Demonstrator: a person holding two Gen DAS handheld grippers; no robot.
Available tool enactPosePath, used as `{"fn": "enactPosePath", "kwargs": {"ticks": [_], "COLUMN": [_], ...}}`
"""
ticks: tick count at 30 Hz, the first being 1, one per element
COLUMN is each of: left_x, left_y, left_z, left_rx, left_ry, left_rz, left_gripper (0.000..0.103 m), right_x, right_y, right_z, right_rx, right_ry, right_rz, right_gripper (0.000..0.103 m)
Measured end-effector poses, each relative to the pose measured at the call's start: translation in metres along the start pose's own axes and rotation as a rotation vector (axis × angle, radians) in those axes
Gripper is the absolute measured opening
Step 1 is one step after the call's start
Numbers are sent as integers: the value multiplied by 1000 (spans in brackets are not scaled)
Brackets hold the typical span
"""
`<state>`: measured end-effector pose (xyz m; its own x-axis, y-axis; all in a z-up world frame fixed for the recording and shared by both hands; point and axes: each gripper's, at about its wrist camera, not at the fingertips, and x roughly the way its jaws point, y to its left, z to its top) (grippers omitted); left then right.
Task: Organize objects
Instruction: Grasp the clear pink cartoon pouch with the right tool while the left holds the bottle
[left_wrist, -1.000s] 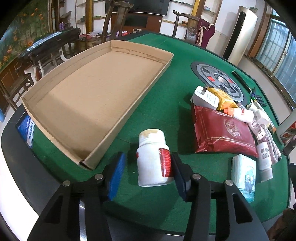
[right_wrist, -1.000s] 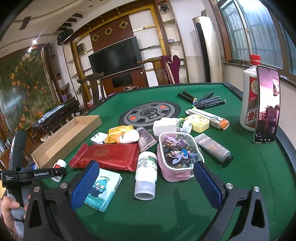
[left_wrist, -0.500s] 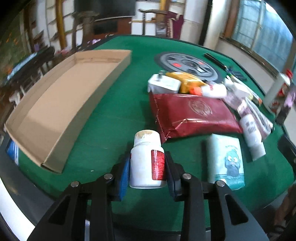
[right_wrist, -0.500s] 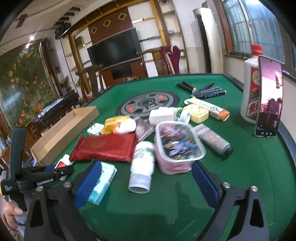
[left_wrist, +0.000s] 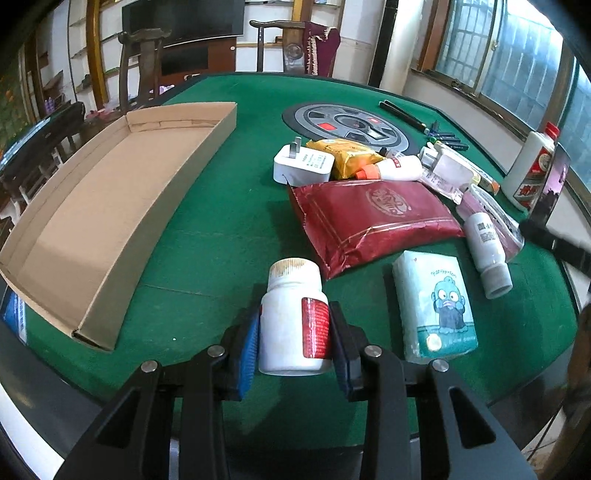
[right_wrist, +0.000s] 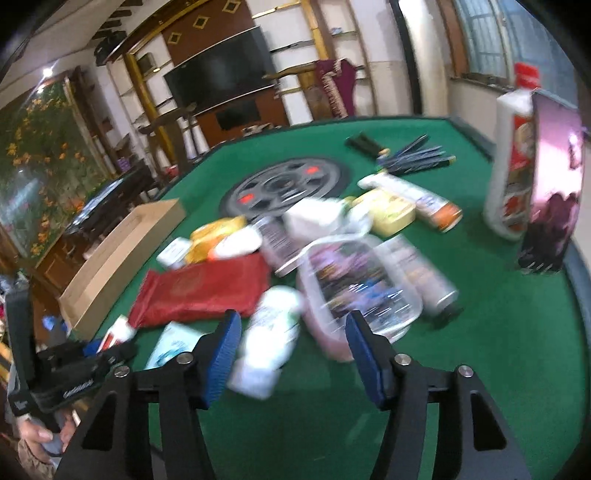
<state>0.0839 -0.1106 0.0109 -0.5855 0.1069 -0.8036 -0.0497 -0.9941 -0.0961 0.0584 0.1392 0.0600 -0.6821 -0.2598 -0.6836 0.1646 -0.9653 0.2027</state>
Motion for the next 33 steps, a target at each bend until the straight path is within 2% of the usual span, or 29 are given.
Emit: {"fn": "enactPosePath", "kwargs": {"ticks": [2, 5, 8, 12, 14, 16, 20, 28, 33], "left_x": [-1, -1, -1, 0, 1, 2, 2, 2, 0], "left_y": [2, 4, 1, -2, -2, -2, -3, -3, 0], "left_z": [-1, -2, -3, -4, -3, -3, -3, -3, -3], "left_rx": [3, 7, 18, 25, 23, 22, 25, 22, -10], "left_ry": [4, 3, -2, -1, 1, 3, 2, 0, -6], "left_rz": [-9, -11, 3, 20, 20, 22, 27, 24, 5], "left_gripper": [34, 34, 34, 34, 34, 34, 34, 34, 34], "right_x": [5, 15, 31, 38, 42, 50, 63, 58, 42], "right_y": [-12, -22, -24, -13, -11, -9, -17, -22, -25], "right_z": [8, 14, 17, 15, 14, 12, 11, 10, 9], "right_rx": [-38, -80, -122, -188, -192, -203, -162, -104, -56], "right_ry": [36, 90, 148, 149, 166, 192, 228, 188, 125], "right_rz": [-60, -98, -78, -87, -55, -71, -44, -30, -9], "right_gripper": [94, 94, 94, 88, 83, 82, 83, 78, 77]}}
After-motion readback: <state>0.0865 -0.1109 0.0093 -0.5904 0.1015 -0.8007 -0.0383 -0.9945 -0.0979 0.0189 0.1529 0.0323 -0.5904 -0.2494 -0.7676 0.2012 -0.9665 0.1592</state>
